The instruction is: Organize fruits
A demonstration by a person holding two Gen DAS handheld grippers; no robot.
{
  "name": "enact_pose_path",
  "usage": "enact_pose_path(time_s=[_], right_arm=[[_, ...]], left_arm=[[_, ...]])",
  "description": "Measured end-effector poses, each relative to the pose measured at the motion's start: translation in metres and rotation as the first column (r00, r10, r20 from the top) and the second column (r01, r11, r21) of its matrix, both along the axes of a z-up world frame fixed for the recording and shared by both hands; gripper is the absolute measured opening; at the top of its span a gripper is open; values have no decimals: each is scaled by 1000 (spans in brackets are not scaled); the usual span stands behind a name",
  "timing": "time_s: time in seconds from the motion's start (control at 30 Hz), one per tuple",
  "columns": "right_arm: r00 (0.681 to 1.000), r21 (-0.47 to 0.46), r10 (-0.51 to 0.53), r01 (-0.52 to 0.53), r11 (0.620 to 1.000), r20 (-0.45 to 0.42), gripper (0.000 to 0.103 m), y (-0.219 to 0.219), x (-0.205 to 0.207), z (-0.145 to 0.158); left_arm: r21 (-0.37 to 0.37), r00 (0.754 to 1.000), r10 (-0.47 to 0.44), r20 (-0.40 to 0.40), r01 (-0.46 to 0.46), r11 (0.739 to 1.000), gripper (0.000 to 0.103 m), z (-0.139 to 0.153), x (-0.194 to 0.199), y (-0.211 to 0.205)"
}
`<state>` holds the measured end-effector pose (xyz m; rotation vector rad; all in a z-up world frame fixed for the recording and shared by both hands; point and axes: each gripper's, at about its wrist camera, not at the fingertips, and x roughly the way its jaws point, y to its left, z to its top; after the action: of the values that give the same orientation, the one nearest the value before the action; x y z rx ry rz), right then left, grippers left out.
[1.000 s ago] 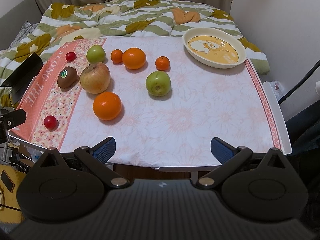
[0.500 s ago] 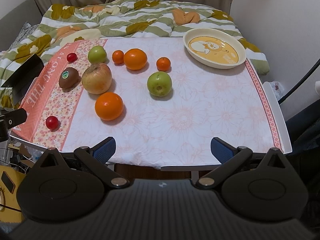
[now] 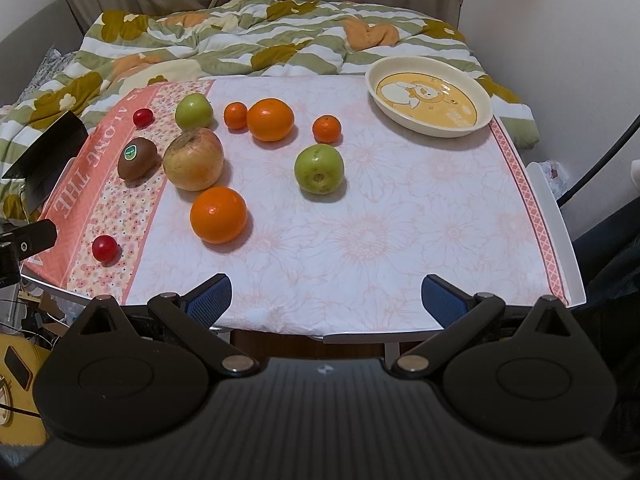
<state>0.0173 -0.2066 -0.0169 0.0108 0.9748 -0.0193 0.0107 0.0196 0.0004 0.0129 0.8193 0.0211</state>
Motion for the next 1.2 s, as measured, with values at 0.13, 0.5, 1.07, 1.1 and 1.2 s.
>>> enact_pose_path(time_s=[0.13, 0.5, 1.07, 1.1, 1.2], right_arm=[[1000, 1, -1, 1, 1000, -1, 103, 0, 0, 0], [1000, 2, -2, 2, 1000, -2, 103, 0, 1, 1], [999, 78, 27, -29, 997, 31, 103, 5, 14, 1], [999, 86, 29, -31, 996, 34, 103, 5, 16, -1], [997, 72, 56, -59, 996, 51, 103, 11, 21, -7]], left_arm=[[1, 1000, 1, -1, -1, 1000, 103, 0, 0, 0], [-1, 1000, 1, -3, -1, 1000, 103, -1, 2, -1], [11, 999, -12, -47, 13, 1000, 103, -16, 15, 13], [8, 999, -15, -45, 15, 1000, 103, -19, 15, 15], [13, 999, -21, -42, 22, 1000, 103, -30, 18, 20]])
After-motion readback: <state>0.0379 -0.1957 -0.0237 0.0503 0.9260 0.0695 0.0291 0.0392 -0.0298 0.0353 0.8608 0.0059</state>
